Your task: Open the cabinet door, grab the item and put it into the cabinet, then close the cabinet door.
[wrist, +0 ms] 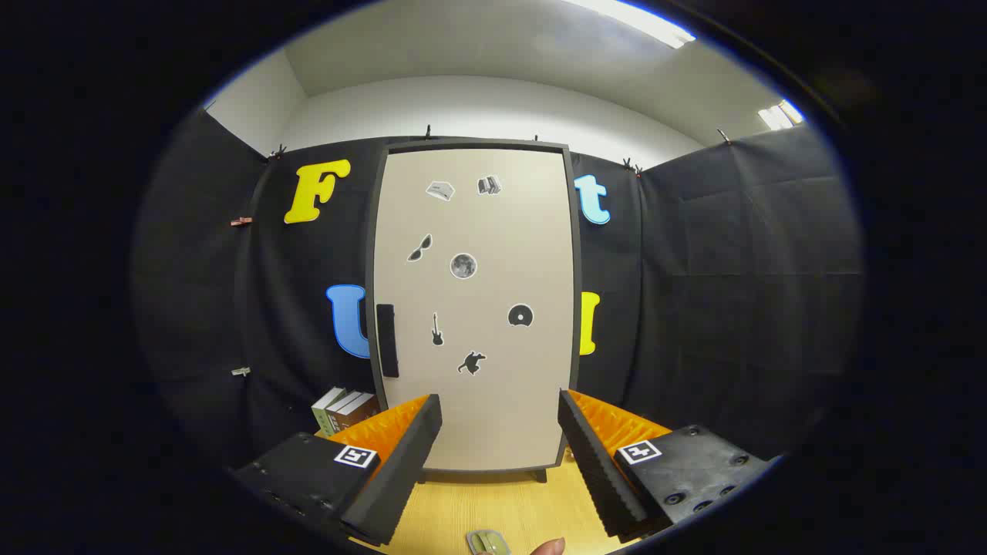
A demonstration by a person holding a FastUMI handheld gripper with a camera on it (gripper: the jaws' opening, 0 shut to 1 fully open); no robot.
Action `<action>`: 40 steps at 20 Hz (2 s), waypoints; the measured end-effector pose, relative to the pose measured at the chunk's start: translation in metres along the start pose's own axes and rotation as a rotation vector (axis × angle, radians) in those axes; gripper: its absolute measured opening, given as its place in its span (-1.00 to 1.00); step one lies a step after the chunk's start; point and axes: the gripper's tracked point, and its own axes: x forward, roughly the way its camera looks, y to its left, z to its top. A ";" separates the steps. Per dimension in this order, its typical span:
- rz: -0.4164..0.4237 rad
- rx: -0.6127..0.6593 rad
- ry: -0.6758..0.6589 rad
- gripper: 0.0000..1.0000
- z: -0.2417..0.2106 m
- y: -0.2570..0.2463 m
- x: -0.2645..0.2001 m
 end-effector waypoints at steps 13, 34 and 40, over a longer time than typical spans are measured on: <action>-0.019 0.001 0.020 0.94 -0.006 -0.001 0.005; 0.123 0.001 0.015 0.94 -0.007 0.152 0.124; 0.101 0.007 0.059 0.95 -0.040 0.180 0.199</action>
